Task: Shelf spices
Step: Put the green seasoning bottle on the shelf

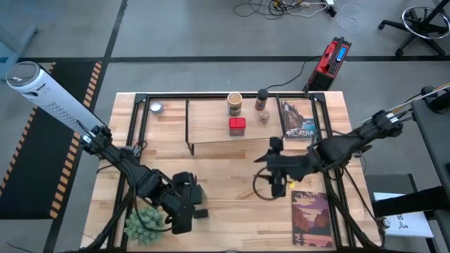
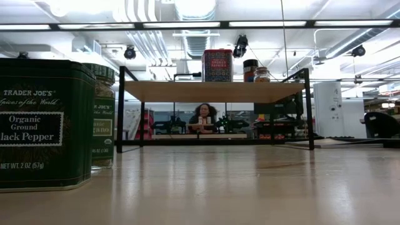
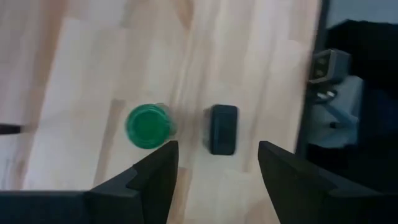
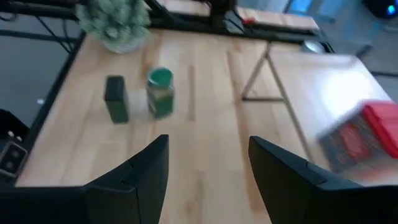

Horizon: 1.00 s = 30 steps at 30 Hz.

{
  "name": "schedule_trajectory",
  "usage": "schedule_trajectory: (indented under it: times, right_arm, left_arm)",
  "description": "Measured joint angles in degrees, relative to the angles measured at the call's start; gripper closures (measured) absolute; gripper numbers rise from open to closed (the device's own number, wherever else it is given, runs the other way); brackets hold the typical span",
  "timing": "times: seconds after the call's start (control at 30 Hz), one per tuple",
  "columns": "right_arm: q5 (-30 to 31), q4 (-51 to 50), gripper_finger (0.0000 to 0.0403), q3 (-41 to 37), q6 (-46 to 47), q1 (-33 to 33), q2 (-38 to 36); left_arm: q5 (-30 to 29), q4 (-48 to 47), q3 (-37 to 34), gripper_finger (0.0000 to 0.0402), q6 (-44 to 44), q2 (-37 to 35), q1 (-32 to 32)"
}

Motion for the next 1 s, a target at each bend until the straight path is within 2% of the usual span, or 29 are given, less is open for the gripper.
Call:
schedule_trajectory:
  times: [0.23,0.4,0.77,1.0]
  right_arm:
    - [-0.5,16.1,0.0204,-6.7,-1.7,2.8,6.0]
    - [-0.5,25.1,0.0204,-9.7,-3.1,4.4,10.0]
    - [-0.5,28.0,0.0204,-8.6,-2.7,5.3,17.4]
    - [-0.5,28.0,0.0204,-7.9,-2.8,5.4,18.2]
  left_arm:
    - [-4.2,3.1,-5.3,0.0189,-2.5,0.1,-0.8]
    - [-4.6,5.3,-9.5,0.019,-2.3,0.1,-0.7]
    - [-5.3,12.0,-15.0,0.0151,-6.4,0.3,2.0]
    - [-2.9,13.5,-18.5,0.0122,-6.6,0.3,5.0]
